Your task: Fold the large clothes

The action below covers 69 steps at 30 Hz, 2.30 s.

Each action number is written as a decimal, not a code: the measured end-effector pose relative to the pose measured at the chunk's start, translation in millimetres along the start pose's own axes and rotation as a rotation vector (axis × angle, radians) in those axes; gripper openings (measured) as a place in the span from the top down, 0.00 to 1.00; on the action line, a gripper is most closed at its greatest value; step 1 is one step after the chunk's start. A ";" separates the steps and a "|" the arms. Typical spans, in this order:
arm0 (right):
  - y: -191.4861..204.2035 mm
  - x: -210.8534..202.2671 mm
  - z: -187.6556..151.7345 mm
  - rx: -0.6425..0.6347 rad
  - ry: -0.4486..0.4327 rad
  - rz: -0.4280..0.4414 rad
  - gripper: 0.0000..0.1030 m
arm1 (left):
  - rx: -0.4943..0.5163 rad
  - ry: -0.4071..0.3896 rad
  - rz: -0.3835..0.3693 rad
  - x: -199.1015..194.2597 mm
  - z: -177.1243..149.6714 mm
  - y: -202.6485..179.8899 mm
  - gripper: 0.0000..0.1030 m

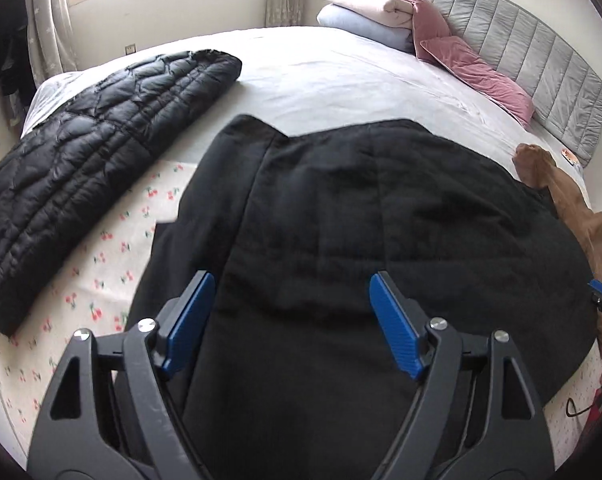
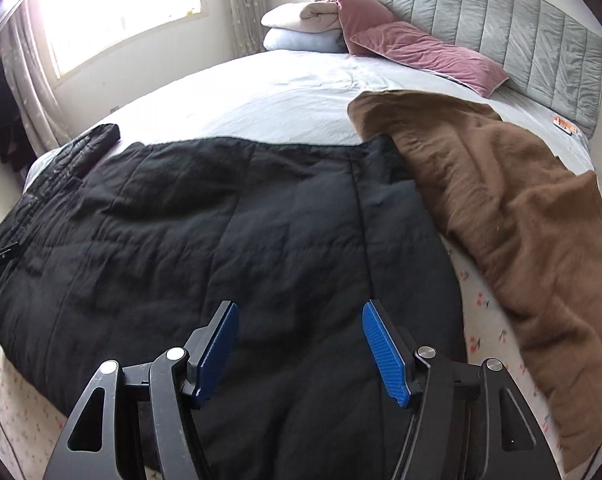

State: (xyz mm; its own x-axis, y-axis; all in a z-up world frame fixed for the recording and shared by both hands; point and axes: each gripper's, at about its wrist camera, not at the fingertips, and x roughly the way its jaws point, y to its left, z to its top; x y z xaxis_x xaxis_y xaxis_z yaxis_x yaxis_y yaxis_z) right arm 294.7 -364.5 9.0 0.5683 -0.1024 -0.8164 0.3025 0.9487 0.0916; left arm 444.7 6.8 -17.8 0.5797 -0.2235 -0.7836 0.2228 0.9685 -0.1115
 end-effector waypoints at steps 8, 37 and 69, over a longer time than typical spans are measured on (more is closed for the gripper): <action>-17.0 -30.9 -51.3 0.037 0.044 -0.100 0.36 | -0.040 0.023 0.051 -37.9 -44.6 27.3 0.22; 104.0 -122.7 -141.5 -0.083 0.021 -0.104 0.09 | 0.070 0.092 0.115 -155.3 -175.3 -119.5 0.01; 107.7 -119.4 -146.9 -0.089 0.033 -0.072 0.09 | 0.071 0.123 0.128 -146.3 -191.4 -128.6 0.01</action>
State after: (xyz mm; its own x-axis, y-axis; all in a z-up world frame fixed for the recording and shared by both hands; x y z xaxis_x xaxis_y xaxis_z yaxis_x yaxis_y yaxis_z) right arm 147.0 -206.1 32.6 0.5213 -0.1624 -0.8377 0.2712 0.9624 -0.0178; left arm 181.2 -64.0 -5.9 0.5077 -0.0796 -0.8579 0.2107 0.9769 0.0341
